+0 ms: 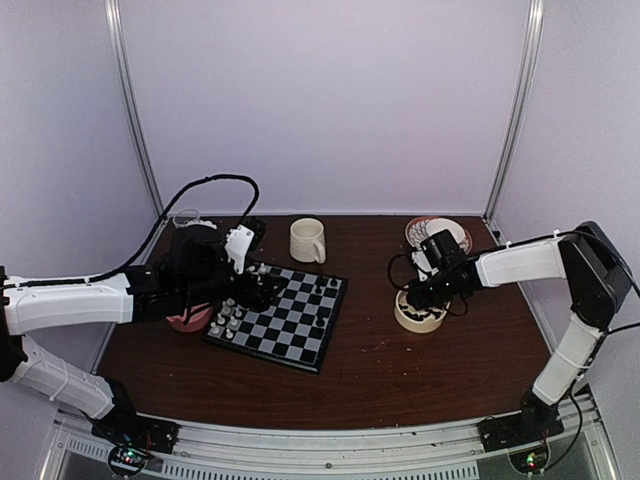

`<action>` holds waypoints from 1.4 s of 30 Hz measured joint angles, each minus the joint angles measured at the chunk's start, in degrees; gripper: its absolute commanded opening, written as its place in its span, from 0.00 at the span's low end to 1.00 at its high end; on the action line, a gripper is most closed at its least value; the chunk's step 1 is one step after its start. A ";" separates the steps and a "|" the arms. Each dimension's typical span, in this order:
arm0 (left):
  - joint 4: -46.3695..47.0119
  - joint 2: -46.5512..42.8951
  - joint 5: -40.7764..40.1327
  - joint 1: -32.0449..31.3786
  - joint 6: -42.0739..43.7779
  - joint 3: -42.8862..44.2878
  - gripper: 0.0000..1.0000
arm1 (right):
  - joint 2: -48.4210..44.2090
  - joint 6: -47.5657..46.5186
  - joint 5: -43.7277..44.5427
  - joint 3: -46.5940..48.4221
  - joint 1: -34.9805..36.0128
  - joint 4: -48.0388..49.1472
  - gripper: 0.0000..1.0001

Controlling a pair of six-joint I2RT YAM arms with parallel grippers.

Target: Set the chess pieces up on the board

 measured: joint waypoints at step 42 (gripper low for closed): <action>-1.25 0.31 -0.02 0.00 0.37 0.02 0.97 | 1.90 3.67 3.67 2.08 0.52 -1.03 0.08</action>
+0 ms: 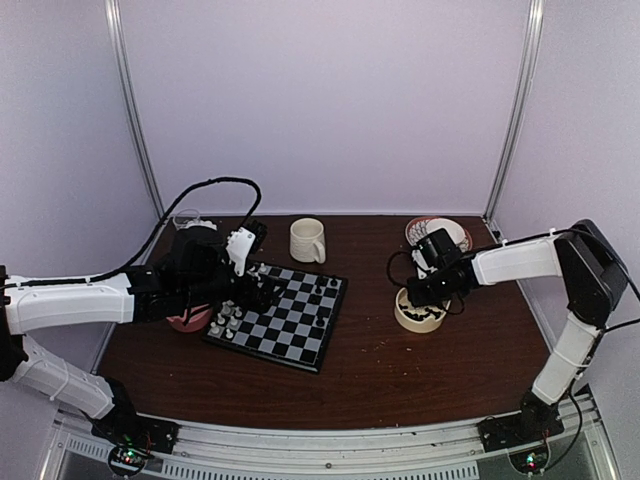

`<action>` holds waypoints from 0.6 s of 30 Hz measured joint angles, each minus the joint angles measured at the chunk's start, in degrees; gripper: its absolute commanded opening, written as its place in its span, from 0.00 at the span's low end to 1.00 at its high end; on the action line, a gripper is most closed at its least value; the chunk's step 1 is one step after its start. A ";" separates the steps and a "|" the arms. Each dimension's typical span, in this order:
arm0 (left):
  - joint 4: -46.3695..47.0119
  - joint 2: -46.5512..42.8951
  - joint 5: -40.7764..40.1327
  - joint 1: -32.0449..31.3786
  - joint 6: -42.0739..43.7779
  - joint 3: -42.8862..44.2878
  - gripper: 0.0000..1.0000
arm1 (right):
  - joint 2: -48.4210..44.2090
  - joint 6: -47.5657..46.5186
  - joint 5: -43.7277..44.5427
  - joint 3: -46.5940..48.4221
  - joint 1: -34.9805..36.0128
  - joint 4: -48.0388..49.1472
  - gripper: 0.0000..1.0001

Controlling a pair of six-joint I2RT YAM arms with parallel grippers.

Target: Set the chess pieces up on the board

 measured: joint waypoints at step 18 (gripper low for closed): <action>-1.16 -0.50 7.63 0.07 -5.64 2.05 0.82 | -23.65 -10.21 -0.52 -11.85 16.41 11.69 0.06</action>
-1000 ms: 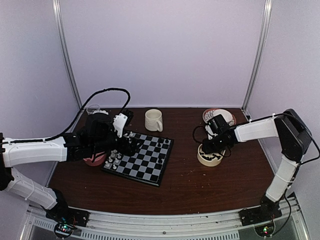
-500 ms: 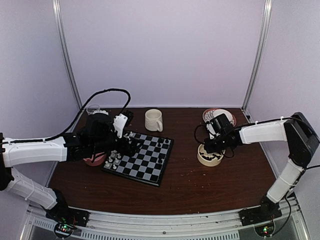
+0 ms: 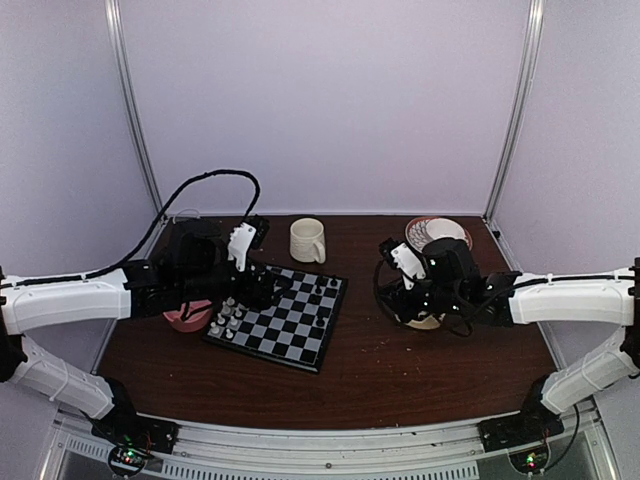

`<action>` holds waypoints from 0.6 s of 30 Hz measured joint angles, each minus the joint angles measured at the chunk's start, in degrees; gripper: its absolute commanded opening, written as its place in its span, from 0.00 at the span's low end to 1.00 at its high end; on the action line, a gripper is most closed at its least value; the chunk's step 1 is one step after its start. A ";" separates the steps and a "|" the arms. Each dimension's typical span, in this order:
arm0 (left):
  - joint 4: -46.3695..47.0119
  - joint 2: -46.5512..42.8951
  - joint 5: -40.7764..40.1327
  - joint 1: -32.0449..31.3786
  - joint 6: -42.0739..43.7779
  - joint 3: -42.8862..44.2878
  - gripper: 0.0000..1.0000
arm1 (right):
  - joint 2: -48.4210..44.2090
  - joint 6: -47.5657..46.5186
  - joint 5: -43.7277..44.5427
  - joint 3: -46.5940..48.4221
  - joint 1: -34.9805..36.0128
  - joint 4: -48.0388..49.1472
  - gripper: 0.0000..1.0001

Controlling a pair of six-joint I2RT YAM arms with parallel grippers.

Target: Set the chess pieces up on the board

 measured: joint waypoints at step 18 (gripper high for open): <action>0.09 0.15 25.86 7.37 -14.91 0.70 0.60 | 11.52 -12.68 -0.50 8.87 16.44 9.53 0.03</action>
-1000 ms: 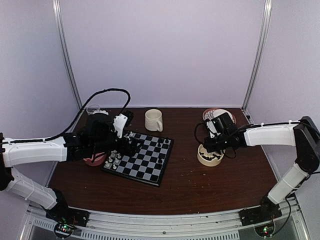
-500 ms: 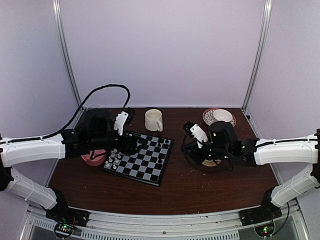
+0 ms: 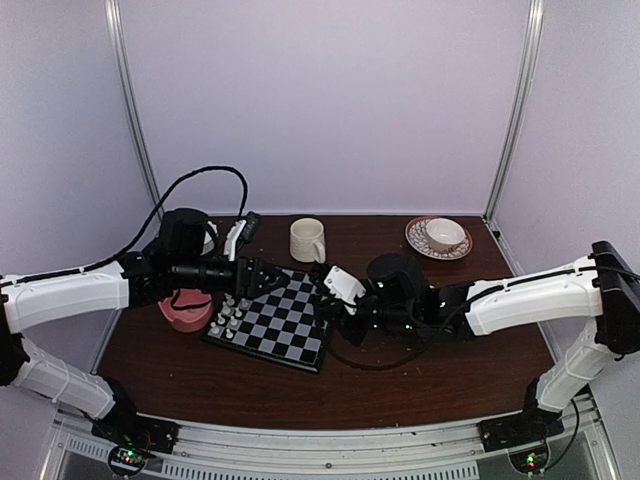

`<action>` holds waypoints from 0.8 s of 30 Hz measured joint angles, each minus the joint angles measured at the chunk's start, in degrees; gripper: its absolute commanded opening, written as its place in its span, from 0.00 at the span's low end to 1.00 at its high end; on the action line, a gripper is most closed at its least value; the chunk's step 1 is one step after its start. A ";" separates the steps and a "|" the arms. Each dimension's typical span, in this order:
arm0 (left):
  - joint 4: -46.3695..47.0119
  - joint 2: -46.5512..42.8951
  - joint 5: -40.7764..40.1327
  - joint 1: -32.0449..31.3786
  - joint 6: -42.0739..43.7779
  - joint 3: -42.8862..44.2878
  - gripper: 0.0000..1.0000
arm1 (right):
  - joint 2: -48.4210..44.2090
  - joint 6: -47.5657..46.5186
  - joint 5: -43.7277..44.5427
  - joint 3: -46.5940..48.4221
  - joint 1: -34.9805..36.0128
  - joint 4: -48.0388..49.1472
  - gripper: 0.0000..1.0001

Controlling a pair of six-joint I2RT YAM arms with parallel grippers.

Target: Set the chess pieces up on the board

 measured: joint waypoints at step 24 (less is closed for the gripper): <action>1.18 11.26 15.61 0.94 -8.02 1.01 0.45 | 5.42 -6.82 8.83 3.72 5.03 6.08 0.01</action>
